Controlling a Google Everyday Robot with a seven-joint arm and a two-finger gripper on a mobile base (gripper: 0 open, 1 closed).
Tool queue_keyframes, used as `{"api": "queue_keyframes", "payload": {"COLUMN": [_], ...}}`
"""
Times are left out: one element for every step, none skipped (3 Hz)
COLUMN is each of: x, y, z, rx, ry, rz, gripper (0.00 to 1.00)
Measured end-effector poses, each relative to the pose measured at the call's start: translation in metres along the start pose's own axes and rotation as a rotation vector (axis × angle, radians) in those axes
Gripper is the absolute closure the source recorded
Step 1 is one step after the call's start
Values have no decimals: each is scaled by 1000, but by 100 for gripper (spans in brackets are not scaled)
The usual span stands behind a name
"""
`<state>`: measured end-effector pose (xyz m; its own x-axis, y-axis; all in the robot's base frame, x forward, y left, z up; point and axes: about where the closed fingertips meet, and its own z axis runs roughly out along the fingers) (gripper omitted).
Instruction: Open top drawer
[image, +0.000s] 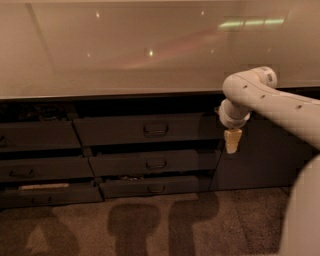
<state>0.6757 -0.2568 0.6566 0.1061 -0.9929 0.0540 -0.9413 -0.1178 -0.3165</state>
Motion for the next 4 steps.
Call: {"api": "queue_keyframes", "payload": {"x": [6,6,5,1], "y": [-2,-2,-2,-10], "z": [27,27,28,23], "rx": [-42,-42,-45,-22], "ry": [-24,-24,-101,-138], "rz": [3,3,-14,-65], "gripper": [0,0,0,0]}}
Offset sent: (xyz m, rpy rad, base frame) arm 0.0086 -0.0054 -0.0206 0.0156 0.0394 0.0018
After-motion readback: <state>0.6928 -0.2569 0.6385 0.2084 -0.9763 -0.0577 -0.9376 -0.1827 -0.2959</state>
